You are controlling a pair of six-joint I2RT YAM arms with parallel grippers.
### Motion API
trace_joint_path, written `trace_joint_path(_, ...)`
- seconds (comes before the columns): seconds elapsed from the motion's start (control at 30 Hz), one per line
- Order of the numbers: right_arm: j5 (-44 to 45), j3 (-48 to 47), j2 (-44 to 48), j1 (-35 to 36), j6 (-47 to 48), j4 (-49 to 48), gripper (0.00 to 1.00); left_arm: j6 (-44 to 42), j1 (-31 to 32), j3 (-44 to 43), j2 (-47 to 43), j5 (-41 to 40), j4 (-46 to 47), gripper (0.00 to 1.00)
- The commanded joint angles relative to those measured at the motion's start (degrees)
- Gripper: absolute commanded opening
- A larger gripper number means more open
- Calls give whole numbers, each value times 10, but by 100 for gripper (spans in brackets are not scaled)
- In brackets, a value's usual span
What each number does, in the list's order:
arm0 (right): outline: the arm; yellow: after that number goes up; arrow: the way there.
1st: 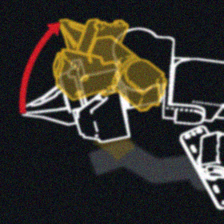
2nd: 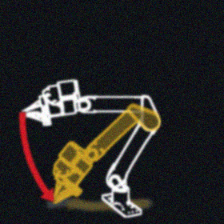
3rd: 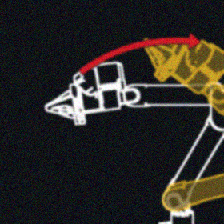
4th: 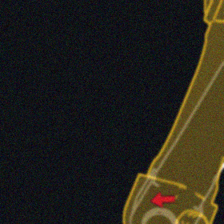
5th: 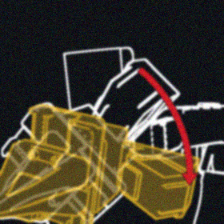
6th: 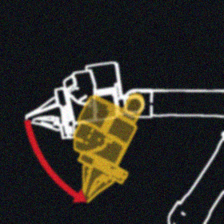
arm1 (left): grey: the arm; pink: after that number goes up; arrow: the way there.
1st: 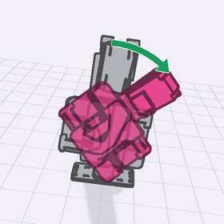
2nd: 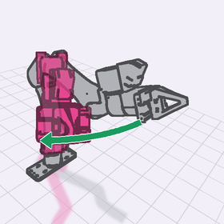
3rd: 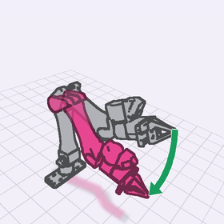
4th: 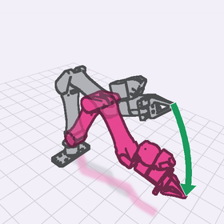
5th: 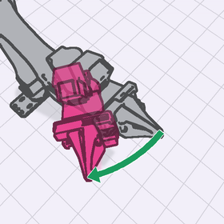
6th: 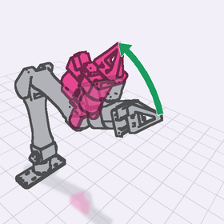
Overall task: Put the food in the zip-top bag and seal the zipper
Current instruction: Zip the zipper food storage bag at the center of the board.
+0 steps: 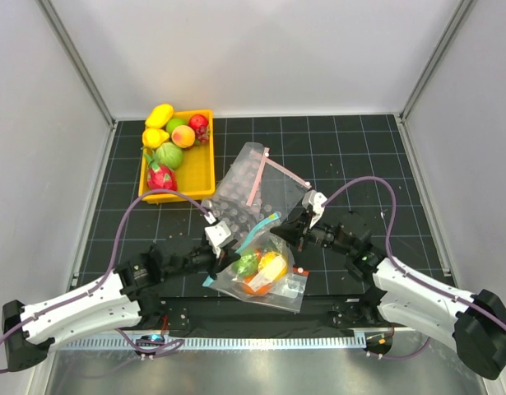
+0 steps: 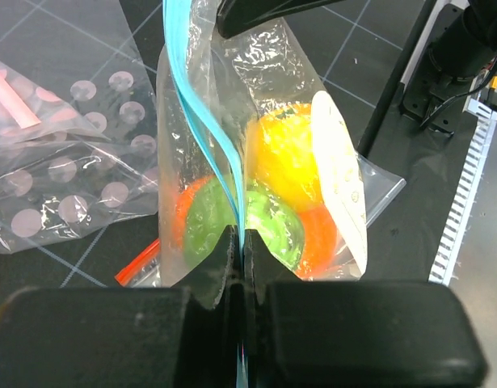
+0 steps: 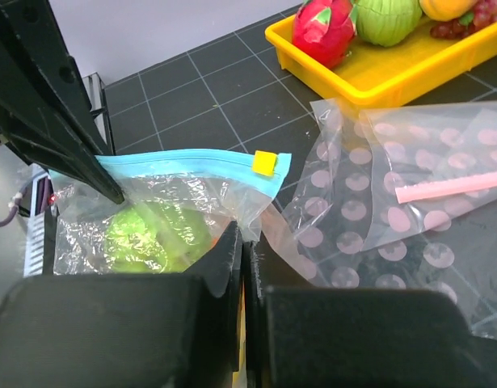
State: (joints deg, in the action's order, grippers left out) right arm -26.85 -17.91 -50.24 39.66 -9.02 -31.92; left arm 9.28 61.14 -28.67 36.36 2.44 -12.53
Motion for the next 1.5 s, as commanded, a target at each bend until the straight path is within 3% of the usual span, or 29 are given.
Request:
trace_joint_path(0.0,-33,-28,9,-3,-14,-42,1,-10,0,-6,0,-11,20,5)
trace_joint_path(0.27,-58,-32,30,-3,-21,-33,1,-6,0,-110,63,-39,-34,42)
trace_joint_path(0.47,-68,-24,51,-2,-21,-33,1,-34,0,-187,107,-46,-41,49)
trace_joint_path(0.63,-73,-27,51,-2,-21,-31,1,-54,0,-230,166,-5,-32,50)
trace_joint_path(0.9,-77,-27,54,-1,-21,-31,1,-66,-3,-281,252,11,-37,45)
trace_joint_path(1.0,-77,-27,52,-1,-20,-31,1,-70,-8,-292,274,16,-38,23)
trace_joint_path(1.03,-77,-27,53,-2,-20,-31,1,-71,-8,-293,277,13,-37,8)
trace_joint_path(1.07,-78,-27,54,-1,-19,-31,1,-71,-9,-294,280,14,-37,0)
trace_joint_path(1.17,-75,-24,59,-1,-19,-31,21,-78,-10,-283,275,22,-30,0)
trace_joint_path(1.2,-69,-24,62,-1,-21,-33,32,-83,-10,-279,265,27,-26,0)
trace_joint_path(1.23,-66,-23,64,0,-21,-33,36,-87,-10,-272,259,31,-18,0)
trace_joint_path(1.33,-68,-20,69,-1,-21,-44,41,-90,-10,-256,237,56,-7,0)
trace_joint_path(1.47,-85,-26,67,-1,-22,-45,39,-106,-10,-252,226,75,-15,0)
